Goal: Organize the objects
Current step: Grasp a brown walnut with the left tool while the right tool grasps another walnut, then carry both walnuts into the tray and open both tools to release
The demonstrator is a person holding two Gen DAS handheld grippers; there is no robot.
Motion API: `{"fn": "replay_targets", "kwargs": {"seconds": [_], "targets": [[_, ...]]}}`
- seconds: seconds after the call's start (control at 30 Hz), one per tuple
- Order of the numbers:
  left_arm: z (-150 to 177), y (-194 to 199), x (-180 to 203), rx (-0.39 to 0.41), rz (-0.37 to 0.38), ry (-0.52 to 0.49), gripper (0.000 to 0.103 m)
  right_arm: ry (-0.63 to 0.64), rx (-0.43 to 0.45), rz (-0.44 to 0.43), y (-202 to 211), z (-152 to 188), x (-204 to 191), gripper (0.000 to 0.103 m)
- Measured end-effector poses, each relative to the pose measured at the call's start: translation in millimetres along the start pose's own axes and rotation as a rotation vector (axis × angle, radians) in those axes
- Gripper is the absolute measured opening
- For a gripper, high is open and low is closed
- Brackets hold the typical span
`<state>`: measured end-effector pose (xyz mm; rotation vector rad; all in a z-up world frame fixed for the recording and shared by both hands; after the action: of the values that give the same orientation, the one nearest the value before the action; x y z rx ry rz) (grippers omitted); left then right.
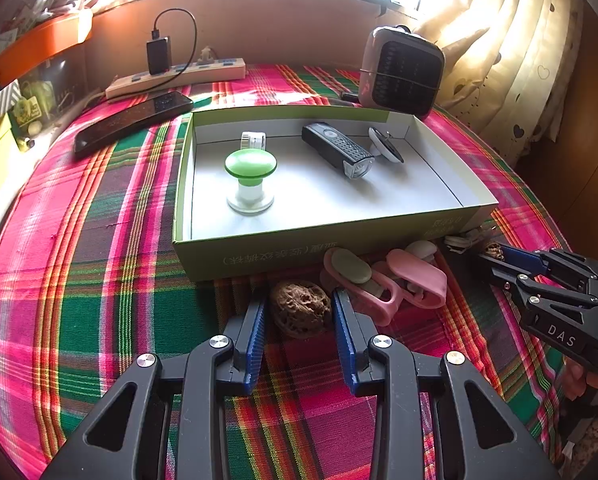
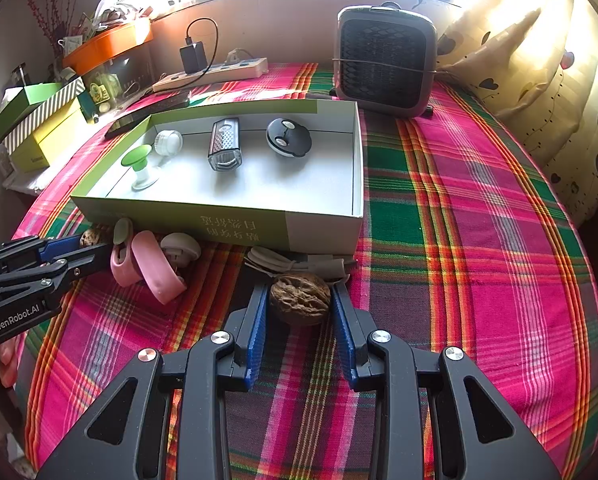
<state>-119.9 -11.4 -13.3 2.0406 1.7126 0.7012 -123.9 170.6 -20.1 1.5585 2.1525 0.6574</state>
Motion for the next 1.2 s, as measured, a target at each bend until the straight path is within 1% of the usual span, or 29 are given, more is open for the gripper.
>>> {"fn": "replay_targets", "kwargs": {"seconds": [0.37, 0.6, 0.97, 1.2], "targets": [[0.0, 1.7, 0.8, -0.002, 0.003, -0.004, 0.03, 0.0, 0.0, -0.005, -0.1, -0.5, -0.5, 0.032], [-2.2, 6.4, 3.2, 0.011, 0.009, -0.01, 0.03, 0.003, 0.02, -0.012, 6.3, -3.7, -2.9, 0.032], [-17.4, 20.9, 7.6, 0.054, 0.033, -0.014, 0.03, 0.007, 0.065, -0.024, 20.0, -17.1, -5.8, 0.032], [-34.6, 20.5, 15.5, 0.078, 0.053, -0.032, 0.03, 0.019, 0.096, -0.027, 21.1, -36.1, -6.1, 0.032]]}}
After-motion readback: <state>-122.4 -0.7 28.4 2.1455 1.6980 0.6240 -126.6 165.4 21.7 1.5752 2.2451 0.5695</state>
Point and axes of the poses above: each gripper's, at about its wrist camera, not at the fingertips, and y roughly against the way its jaws point, x to its right, z to its underside, the point moved 3 cm from there along -y, roughly the way its jaws point, and after that the axes turned 15 degrees about x, right-handed, at the moved point
